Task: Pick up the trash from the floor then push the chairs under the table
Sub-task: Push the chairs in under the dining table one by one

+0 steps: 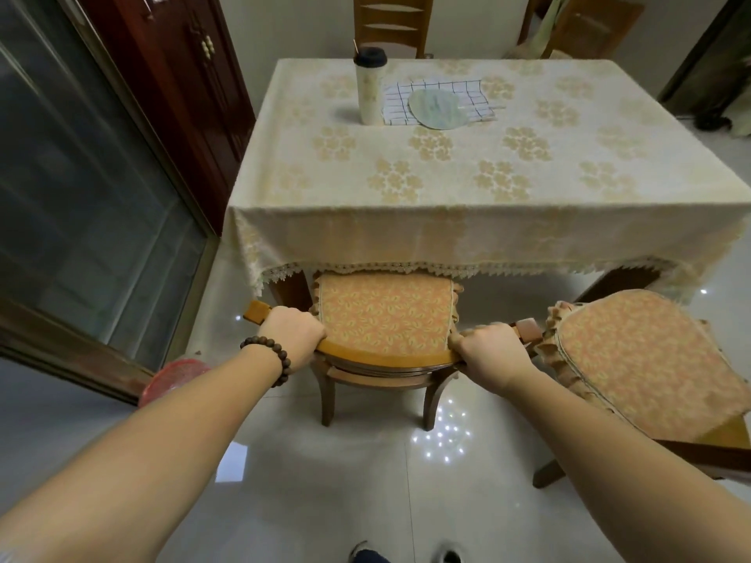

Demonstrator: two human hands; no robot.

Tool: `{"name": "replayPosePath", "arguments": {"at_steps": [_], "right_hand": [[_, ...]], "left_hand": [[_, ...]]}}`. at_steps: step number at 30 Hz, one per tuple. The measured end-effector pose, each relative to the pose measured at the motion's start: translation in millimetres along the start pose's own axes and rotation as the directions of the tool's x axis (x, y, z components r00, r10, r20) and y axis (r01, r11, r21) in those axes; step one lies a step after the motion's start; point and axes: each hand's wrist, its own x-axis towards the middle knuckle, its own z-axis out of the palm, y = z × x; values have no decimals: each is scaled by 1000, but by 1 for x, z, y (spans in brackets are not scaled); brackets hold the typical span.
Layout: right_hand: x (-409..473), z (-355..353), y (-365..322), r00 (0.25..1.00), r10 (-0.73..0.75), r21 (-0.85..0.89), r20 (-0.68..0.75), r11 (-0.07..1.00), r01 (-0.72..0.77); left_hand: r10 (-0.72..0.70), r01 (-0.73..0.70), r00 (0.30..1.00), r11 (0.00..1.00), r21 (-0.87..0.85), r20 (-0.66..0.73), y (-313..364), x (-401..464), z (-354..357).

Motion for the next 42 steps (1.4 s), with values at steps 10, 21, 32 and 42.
{"name": "replayPosePath", "arguments": {"at_steps": [10, 21, 32, 42], "right_hand": [[63, -14, 66, 998, -54, -26, 36, 998, 55], [143, -9, 145, 995, -100, 2, 24, 995, 100], [217, -28, 149, 986, -164, -41, 14, 986, 164], [267, -21, 124, 995, -100, -7, 22, 995, 101]], "left_hand": [[-28, 29, 999, 999, -18, 44, -22, 69, -29], [-91, 96, 992, 994, -55, 82, -40, 156, -52], [-117, 128, 985, 989, -81, 125, -95, 194, -46], [-97, 104, 988, 993, -56, 118, -147, 213, -17]]}}
